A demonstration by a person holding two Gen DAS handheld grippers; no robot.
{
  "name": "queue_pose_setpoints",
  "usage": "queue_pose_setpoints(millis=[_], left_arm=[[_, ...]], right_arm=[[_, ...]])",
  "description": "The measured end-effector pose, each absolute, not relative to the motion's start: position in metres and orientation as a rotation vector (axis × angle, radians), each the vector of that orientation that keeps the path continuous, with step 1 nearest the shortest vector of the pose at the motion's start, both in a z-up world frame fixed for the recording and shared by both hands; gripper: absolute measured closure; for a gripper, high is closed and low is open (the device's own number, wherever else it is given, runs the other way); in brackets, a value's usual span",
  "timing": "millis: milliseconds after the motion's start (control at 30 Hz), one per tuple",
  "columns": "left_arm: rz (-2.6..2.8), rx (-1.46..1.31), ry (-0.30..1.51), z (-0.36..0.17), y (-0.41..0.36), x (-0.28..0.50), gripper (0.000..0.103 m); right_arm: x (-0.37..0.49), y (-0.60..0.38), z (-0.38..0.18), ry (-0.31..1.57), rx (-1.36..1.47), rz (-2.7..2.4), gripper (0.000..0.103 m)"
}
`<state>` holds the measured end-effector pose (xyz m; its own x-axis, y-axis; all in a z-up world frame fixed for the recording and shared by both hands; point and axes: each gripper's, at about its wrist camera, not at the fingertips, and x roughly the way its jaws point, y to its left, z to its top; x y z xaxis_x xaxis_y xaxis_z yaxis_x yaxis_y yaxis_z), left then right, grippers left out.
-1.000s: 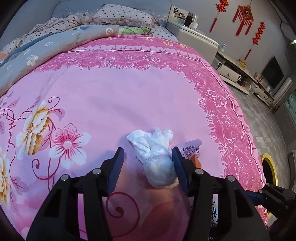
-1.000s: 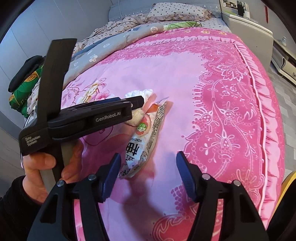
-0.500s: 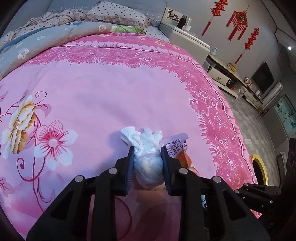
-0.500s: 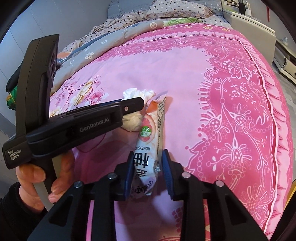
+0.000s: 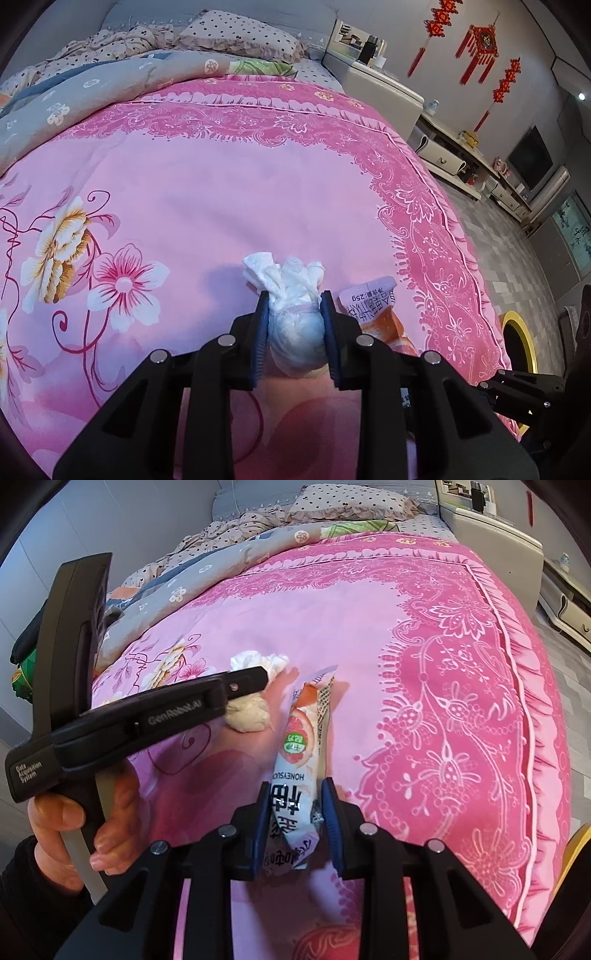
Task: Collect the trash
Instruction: 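Grasp the white tissue with the left gripper while the right grasps the snack packet, then carry the white tissue and snack packet over the bin with both grippers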
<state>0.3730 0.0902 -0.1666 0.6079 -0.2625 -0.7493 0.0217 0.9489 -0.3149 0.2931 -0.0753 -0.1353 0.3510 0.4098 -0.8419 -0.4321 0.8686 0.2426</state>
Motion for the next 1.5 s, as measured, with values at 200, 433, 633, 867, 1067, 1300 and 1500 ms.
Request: queue_pose_setpoints(millis=[200,433,633,867,1067,1300,1500], left_arm=[[-0.171,-0.291,0.866,-0.142,0.086,0.352,0.078],[-0.142,-0.249,0.815,-0.106,0.068,0.314,0.078],[-0.178,-0.227,0.786,-0.081,0.043,0.274,0.078],[-0.241,-0.198,0.738,-0.049,0.004,0.222,0.078],[-0.266,-0.163,0.674,-0.018,-0.031,0.185,0.078],[-0.332,-0.115,0.629,0.015,-0.078,0.157,0.078],[-0.383,-0.093,0.598,0.032,-0.108,0.147,0.078]], right_arm=[[0.278,-0.098,-0.121,1.063,-0.008,0.524,0.077],[0.251,-0.134,-0.095,1.022,0.029,0.501,0.077],[0.229,-0.166,-0.078,1.001,0.089,0.467,0.077],[0.199,-0.21,-0.05,0.929,0.168,0.435,0.077],[0.177,-0.24,-0.026,0.847,0.221,0.429,0.077],[0.162,-0.274,-0.008,0.739,0.249,0.371,0.077],[0.156,-0.303,-0.001,0.683,0.276,0.323,0.077]])
